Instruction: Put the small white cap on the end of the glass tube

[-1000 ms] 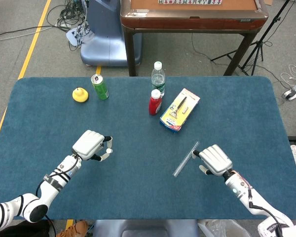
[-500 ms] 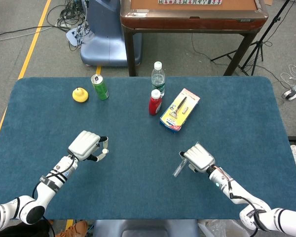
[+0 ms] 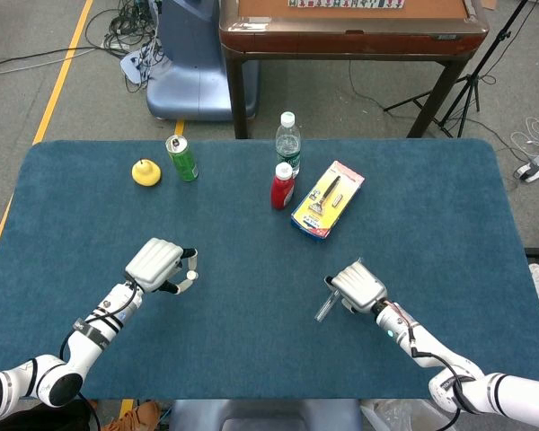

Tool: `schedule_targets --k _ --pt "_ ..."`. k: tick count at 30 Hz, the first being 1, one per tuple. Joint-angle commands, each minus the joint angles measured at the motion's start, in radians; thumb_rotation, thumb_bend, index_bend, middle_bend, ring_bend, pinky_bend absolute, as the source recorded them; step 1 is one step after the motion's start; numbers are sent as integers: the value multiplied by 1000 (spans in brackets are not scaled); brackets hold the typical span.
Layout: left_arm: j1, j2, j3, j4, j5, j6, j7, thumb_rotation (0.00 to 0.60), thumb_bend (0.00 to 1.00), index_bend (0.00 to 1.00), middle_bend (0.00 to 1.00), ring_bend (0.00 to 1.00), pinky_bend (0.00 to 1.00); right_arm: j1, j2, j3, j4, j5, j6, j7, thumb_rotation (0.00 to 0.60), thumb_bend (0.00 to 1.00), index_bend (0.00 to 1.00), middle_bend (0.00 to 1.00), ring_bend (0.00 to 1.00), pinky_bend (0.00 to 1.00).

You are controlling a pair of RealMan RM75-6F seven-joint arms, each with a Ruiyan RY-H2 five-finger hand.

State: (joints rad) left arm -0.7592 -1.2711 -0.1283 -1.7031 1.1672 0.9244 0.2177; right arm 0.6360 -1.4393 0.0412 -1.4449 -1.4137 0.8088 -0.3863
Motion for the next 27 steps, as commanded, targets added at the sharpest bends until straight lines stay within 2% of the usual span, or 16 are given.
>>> schedule_targets --k 1,18,27 --pt "0 -1 -1 2 0 -2 -2 600 260 553 996 1000 1000 5 -6 -2 6 7 -4 -2 600 319 455 999 1000 1000" --pt "-1 -5 -3 18 1 -9 -15 600 260 553 996 1000 1000 33 -52 -12 54 36 -13 -1 600 321 525 1000 1000 1000" --pt "1 17 -21 13 -1 -13 -55 600 260 557 996 1000 1000 40 -58 -1 60 49 3 23 600 403 627 1000 1000 1000"
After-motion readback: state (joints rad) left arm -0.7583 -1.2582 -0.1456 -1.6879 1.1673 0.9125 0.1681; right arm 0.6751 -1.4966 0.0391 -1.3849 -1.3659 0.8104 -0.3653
